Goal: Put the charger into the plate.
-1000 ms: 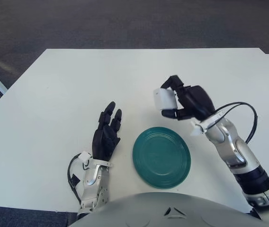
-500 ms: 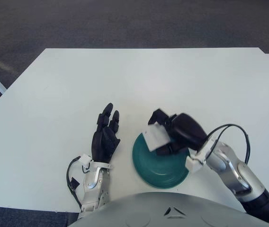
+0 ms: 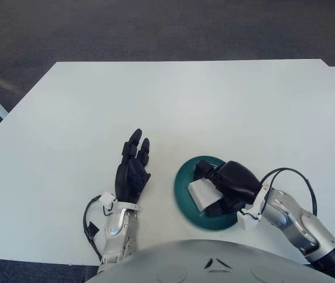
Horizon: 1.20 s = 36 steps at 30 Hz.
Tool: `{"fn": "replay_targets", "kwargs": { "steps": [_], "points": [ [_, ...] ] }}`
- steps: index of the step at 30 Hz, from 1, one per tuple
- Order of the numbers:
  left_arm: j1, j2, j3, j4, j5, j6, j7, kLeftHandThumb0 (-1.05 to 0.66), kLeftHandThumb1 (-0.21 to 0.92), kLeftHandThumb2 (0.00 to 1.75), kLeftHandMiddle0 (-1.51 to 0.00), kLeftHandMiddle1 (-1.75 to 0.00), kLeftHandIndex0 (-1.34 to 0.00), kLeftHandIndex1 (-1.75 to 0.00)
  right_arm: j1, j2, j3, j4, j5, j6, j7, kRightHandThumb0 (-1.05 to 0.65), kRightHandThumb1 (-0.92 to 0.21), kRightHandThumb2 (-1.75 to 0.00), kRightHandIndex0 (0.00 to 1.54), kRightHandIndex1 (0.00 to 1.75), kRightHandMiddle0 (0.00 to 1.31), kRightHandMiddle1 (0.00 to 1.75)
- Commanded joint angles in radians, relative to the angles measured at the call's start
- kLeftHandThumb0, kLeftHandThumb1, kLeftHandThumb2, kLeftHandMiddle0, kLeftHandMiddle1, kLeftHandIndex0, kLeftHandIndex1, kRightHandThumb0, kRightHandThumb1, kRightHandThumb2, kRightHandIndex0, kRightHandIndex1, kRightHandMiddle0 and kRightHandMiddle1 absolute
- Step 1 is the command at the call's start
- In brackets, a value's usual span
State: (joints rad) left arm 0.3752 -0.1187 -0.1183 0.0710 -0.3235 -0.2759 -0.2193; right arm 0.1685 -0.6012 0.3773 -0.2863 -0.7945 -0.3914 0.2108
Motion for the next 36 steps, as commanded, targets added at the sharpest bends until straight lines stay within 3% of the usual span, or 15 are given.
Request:
{"fn": "replay_targets", "kwargs": {
  "steps": [1,10,15,18,22,24,26,28,29,32,36],
  "points": [
    [0.004,-0.036,0.004,0.123,0.021,0.003,0.011,-0.94,0.92,0.93,-0.22,-0.01,0.0,-0.51,-0.006,0.005,-0.004,0.02,0.023,0.001,0.015,-0.44,-0.92,-0.72,0.93,1.75,0.7,1.75],
    [-0.02,-0.038,0.004,0.159,0.036,0.026,0.021,-0.97,0.92,0.95,-0.19,0.0,0.0,-0.41,-0.011,0.02,-0.01,0.036,0.05,0.021,0.031,-0.44,-0.92,-0.73,0.95,1.75,0.71,1.75],
    [-0.02,-0.032,0.002,0.158,0.042,0.035,0.017,-0.98,0.92,0.97,-0.16,0.0,0.0,-0.33,-0.02,0.029,-0.01,0.043,0.016,0.024,0.011,-0.46,-0.92,-0.74,0.92,1.75,0.68,1.75],
    [-0.02,-0.032,0.003,0.16,0.042,0.037,0.016,-0.98,0.92,0.97,-0.15,0.0,0.0,-0.31,-0.013,0.046,-0.022,0.022,0.015,0.033,-0.007,-0.54,-0.92,-0.77,0.79,1.75,0.58,1.75],
    [-0.016,-0.033,0.001,0.152,0.032,0.044,0.007,-0.97,0.92,0.97,-0.15,0.0,0.0,-0.3,-0.001,0.056,-0.044,-0.032,0.027,0.044,-0.014,-0.72,-0.92,-0.83,0.51,1.75,0.26,1.73],
    [-0.014,-0.034,0.001,0.15,0.03,0.047,0.007,-0.96,0.92,0.97,-0.14,0.0,0.0,-0.29,0.002,0.061,-0.05,-0.041,0.023,0.042,-0.021,-0.77,-0.92,-0.85,0.41,1.75,0.18,1.72],
    [-0.013,-0.035,0.004,0.153,0.03,0.045,0.011,-0.95,0.92,0.97,-0.13,0.0,0.0,-0.28,0.004,0.067,-0.056,-0.049,0.019,0.038,-0.033,-0.82,-0.92,-0.85,0.27,1.56,0.09,1.55],
    [-0.016,-0.037,0.009,0.167,0.03,0.037,0.011,-0.94,0.92,0.96,-0.13,0.0,0.0,-0.28,0.004,0.071,-0.059,-0.051,0.015,0.034,-0.043,-0.84,-0.92,-0.85,0.24,1.38,0.05,1.44],
    [-0.023,-0.04,0.02,0.188,0.021,0.031,0.006,-0.94,0.92,0.96,-0.12,0.0,0.0,-0.28,0.006,0.074,-0.062,-0.061,0.015,0.037,-0.043,-0.85,-0.92,-0.85,0.23,1.34,0.05,1.41],
    [-0.037,-0.045,0.038,0.224,0.002,0.02,-0.007,-0.93,0.92,0.96,-0.13,0.0,0.0,-0.3,0.011,0.081,-0.069,-0.088,0.018,0.048,-0.034,-0.88,-0.92,-0.86,0.24,0.91,0.01,1.13],
    [-0.04,-0.055,0.045,0.228,-0.019,0.014,-0.015,-0.91,0.92,0.95,-0.14,-0.01,0.0,-0.31,0.017,0.093,-0.072,-0.114,0.024,0.061,-0.027,-0.91,-0.92,-0.9,0.26,0.56,0.0,0.93]
  ]
}}
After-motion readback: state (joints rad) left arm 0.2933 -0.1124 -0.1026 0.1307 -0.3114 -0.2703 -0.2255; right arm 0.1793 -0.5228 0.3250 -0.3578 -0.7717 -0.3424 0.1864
